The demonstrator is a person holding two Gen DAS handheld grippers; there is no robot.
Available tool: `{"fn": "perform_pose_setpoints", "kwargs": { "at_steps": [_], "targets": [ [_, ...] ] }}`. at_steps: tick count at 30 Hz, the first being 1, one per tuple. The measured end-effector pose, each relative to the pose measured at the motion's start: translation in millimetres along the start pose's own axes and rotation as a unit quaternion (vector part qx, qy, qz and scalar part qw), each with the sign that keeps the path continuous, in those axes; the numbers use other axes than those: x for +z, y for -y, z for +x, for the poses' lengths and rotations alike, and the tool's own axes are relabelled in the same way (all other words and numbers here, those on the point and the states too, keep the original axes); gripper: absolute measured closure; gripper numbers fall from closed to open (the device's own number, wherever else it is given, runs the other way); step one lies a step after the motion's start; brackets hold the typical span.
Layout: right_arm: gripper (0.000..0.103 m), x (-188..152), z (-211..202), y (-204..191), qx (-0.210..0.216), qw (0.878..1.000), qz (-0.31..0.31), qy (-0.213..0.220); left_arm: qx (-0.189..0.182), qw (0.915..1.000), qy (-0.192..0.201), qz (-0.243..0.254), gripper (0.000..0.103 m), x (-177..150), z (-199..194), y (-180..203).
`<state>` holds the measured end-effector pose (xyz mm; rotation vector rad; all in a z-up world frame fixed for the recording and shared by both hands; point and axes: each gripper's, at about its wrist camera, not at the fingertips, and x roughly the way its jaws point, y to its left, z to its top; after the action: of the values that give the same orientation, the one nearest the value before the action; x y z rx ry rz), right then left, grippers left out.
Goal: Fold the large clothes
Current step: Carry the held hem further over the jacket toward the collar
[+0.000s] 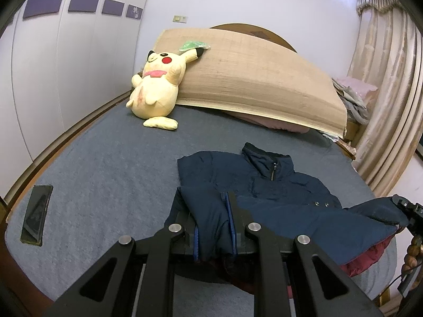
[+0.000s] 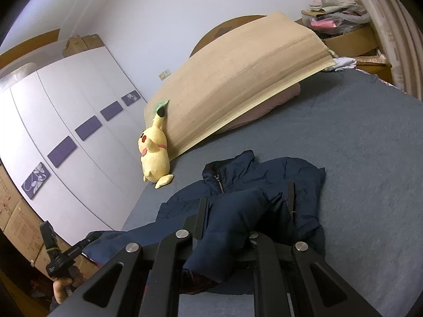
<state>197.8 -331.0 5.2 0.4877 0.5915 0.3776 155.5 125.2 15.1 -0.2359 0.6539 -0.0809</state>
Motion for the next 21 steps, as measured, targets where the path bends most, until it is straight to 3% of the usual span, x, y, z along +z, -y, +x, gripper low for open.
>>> {"fn": "perform_pose_setpoints", "kwargs": {
  "at_steps": [21],
  "targets": [
    [0.091,20.3,36.3,1.3,-0.041,0.999,-0.019,-0.013,0.008,0.9997,-0.018,0.017,0.085,19.9,37.0,2.0]
  ]
}}
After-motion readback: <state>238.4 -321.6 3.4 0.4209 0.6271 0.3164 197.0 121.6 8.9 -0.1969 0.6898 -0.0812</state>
